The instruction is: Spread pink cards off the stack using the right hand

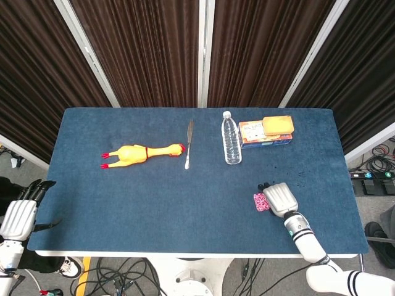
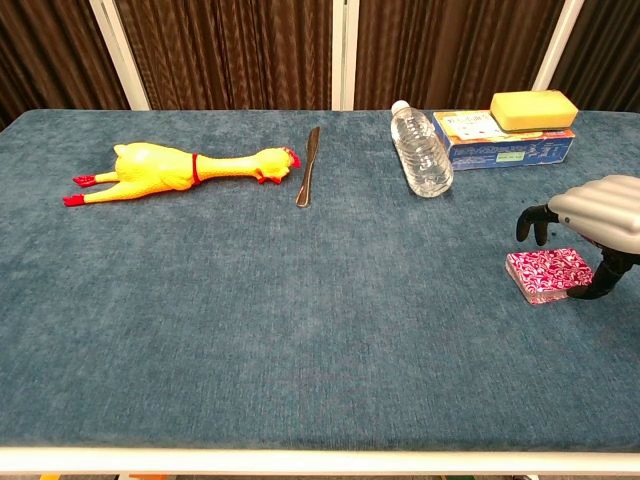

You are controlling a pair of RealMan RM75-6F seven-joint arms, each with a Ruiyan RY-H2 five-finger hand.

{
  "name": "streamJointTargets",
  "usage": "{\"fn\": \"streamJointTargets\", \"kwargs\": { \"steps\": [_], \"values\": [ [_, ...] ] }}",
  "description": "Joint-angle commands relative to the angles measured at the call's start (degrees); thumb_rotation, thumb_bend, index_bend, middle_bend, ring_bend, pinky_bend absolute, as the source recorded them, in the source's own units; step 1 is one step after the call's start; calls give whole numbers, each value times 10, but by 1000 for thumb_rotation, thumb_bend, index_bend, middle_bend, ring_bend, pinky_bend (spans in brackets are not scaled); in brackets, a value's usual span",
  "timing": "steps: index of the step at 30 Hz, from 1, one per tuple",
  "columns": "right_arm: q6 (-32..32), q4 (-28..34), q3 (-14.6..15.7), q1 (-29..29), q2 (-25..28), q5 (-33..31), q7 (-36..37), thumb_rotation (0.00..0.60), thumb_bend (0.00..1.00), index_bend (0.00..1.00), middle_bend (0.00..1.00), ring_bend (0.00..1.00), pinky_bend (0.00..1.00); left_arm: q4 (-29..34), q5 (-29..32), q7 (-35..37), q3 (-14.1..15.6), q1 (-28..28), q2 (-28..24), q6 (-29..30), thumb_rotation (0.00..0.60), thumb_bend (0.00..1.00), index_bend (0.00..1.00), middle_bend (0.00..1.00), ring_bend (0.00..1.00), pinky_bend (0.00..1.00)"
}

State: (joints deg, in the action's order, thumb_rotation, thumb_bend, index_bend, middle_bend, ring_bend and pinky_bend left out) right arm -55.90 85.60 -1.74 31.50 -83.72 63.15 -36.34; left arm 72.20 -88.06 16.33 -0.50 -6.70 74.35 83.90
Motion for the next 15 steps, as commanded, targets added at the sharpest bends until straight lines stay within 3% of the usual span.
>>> {"fn": "streamJointTargets", "kwargs": {
  "steps": [1, 15],
  "values": [
    [0, 0, 1, 1, 0, 0, -1, 600, 90, 284, 335, 832, 916, 0, 0, 0, 0, 0, 0, 0, 600, 31, 164, 155, 63, 178],
    [2, -7, 4, 9, -9, -15, -16, 600, 94, 313, 358, 833, 916, -4, 3, 6, 0, 2, 1, -2, 600, 31, 163, 155, 64, 177]
  ]
}}
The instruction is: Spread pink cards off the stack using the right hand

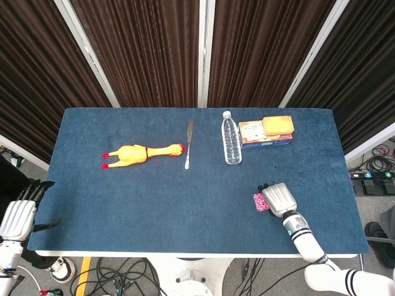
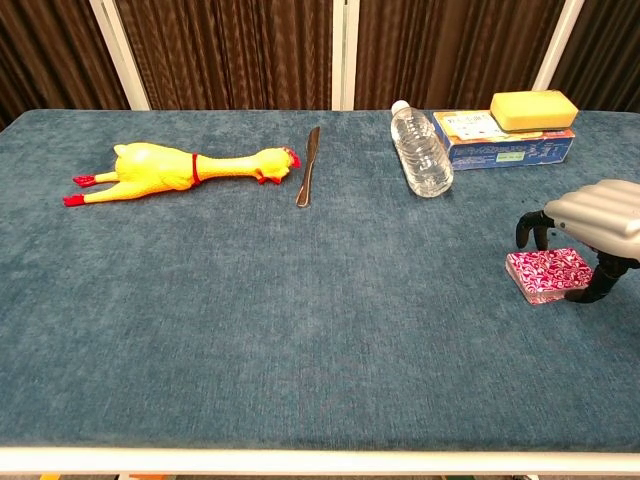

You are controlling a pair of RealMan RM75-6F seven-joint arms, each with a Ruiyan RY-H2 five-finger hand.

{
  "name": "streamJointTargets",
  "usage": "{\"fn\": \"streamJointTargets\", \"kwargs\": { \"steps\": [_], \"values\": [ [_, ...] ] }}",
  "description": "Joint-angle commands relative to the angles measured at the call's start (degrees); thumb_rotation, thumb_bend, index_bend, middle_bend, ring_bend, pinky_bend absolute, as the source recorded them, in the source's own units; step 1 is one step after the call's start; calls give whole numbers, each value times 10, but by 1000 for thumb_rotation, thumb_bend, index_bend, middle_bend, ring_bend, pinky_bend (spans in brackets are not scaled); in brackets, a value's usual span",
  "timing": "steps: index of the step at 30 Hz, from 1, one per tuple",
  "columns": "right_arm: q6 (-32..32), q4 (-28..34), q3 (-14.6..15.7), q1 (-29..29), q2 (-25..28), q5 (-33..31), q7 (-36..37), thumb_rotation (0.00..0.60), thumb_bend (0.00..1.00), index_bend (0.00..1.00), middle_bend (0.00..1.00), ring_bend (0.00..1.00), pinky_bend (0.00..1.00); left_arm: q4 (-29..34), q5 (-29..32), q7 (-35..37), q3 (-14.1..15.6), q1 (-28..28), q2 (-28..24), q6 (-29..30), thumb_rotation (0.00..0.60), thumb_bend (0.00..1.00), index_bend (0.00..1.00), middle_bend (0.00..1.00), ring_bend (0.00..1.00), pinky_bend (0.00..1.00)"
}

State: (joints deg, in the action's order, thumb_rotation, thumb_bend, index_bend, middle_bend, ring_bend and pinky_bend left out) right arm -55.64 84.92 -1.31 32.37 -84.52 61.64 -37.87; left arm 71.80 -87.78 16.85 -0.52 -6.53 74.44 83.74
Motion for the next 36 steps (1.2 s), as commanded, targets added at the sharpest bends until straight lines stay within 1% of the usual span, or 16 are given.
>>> {"fn": "streamJointTargets", "kwargs": {
  "steps": [1, 6, 14, 25, 36],
  "values": [
    [-1, 0, 1, 1, -1, 0, -1, 600, 94, 318, 360, 833, 916, 0, 0, 1, 0, 0, 0, 0, 600, 31, 164, 155, 63, 177],
    [-4, 0, 2, 2, -2, 0, -4, 600, 100, 363, 371, 833, 916, -1, 1, 4, 0, 0, 0, -2, 600, 31, 164, 155, 63, 177],
    [-8, -4, 2, 4, -4, -4, -8, 600, 101, 403, 377, 833, 916, -3, 2, 7, 0, 0, 0, -2, 600, 30, 164, 155, 63, 178],
    [-20, -9, 3, 3, -9, 1, -11, 600, 123, 468, 433, 833, 916, -8, 2, 15, 0, 1, 2, -3, 600, 31, 164, 155, 63, 178],
    [-28, 4, 0, 1, 0, 13, 0, 600, 129, 488, 451, 834, 916, -7, 1, 16, -1, 2, 0, 0, 600, 30, 163, 155, 63, 177]
  ]
}}
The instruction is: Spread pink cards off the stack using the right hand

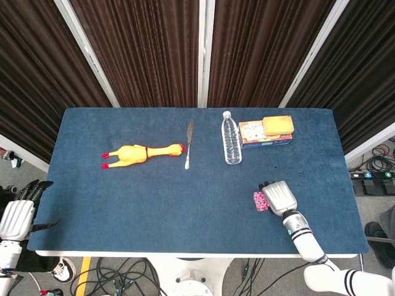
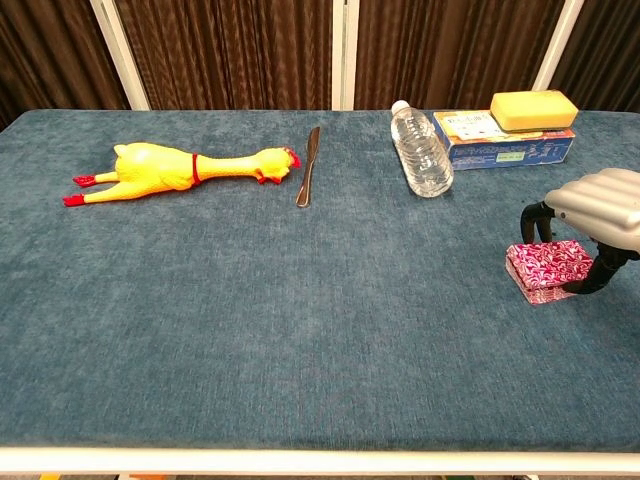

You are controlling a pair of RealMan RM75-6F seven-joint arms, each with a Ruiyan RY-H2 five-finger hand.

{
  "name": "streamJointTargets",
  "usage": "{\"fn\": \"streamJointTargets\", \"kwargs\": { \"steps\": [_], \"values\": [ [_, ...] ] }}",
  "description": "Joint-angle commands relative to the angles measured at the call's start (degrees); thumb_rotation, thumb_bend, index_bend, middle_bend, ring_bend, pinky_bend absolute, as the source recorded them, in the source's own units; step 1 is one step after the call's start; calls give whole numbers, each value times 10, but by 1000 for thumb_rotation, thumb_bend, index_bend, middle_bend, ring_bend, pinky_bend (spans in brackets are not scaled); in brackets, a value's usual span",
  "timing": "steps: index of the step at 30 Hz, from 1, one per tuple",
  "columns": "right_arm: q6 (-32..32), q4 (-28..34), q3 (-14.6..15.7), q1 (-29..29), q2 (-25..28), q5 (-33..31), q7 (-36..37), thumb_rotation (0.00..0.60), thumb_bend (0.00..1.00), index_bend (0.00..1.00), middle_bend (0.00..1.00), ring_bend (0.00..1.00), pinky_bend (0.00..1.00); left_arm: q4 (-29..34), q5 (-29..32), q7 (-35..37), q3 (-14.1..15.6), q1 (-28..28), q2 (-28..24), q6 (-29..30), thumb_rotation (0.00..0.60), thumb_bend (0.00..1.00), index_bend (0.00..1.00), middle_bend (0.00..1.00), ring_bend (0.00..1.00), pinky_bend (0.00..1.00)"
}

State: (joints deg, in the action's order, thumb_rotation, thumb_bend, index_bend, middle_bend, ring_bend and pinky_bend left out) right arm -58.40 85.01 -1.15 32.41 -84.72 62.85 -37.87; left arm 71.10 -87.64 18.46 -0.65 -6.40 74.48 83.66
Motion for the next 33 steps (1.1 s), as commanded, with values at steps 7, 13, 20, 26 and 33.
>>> {"fn": "streamJointTargets", "kwargs": {
  "steps": [7, 13, 20, 26, 33],
  "values": [
    [6, 51, -20, 20, 7, -7, -16, 600, 151, 490, 454, 835, 916, 0, 0, 1, 0, 1, -1, 0, 600, 31, 163, 155, 64, 177],
    [2, 90, -36, 50, -15, -24, -71, 600, 154, 495, 459, 835, 916, -3, 2, 5, 0, 1, -1, -1, 600, 31, 164, 155, 63, 177],
    [9, 72, -41, 80, -74, -83, -124, 600, 153, 498, 464, 835, 916, -11, 4, 13, 0, 4, 1, 0, 600, 31, 164, 155, 63, 177],
    [14, 44, -40, 98, -112, -107, -138, 600, 153, 499, 464, 836, 916, -23, 8, 25, 0, 5, 4, -6, 600, 31, 164, 155, 63, 177],
    [11, 38, -37, 109, -121, -122, -143, 600, 150, 501, 462, 836, 915, -30, 8, 31, -1, 6, 6, -4, 600, 31, 163, 155, 63, 177]
  ]
}}
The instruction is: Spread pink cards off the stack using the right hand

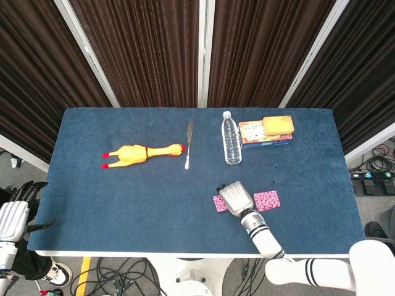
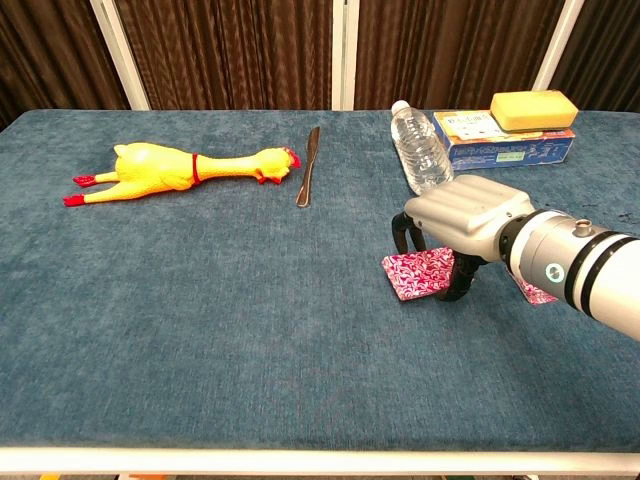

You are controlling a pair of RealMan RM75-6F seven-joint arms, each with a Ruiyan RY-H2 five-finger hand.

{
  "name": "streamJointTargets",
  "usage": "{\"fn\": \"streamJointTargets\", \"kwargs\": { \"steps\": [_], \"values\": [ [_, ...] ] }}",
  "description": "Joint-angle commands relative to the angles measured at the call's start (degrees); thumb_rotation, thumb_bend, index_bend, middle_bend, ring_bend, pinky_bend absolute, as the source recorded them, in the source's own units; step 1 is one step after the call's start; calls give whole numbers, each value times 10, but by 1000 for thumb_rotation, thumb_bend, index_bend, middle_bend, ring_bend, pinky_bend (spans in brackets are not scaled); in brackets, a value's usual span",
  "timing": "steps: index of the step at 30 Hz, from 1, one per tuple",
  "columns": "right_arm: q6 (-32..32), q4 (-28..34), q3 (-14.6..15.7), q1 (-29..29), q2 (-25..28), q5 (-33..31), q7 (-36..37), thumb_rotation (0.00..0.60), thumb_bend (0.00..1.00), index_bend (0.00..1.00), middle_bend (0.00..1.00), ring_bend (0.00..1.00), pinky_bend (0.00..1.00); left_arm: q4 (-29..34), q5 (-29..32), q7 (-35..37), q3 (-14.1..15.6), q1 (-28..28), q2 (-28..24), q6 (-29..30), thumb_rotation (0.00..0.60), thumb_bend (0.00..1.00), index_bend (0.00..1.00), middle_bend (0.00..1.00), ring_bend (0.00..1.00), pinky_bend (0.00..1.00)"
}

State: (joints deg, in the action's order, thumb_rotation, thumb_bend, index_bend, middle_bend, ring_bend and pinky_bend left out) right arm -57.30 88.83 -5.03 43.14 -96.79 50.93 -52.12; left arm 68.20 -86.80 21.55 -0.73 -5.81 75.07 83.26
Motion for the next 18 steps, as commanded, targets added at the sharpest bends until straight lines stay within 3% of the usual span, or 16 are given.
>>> {"fn": "streamJointTargets", "kwargs": {
  "steps": [1, 11, 18],
  "values": [
    [2, 0, 2, 3, 0, -6, -1, 600, 144, 501, 459, 836, 915, -1, 0, 1, 0, 0, 1, 0, 600, 31, 163, 155, 63, 177],
    [24, 17, 13, 25, 18, -49, -8, 600, 99, 309, 313, 833, 915, -2, -1, 4, 0, -1, 1, -2, 600, 31, 163, 155, 63, 177],
    [15, 31, 19, 30, 32, -47, 1, 600, 95, 292, 274, 833, 914, 2, -2, 1, -1, 0, -2, 1, 600, 31, 163, 155, 63, 178]
  ]
}}
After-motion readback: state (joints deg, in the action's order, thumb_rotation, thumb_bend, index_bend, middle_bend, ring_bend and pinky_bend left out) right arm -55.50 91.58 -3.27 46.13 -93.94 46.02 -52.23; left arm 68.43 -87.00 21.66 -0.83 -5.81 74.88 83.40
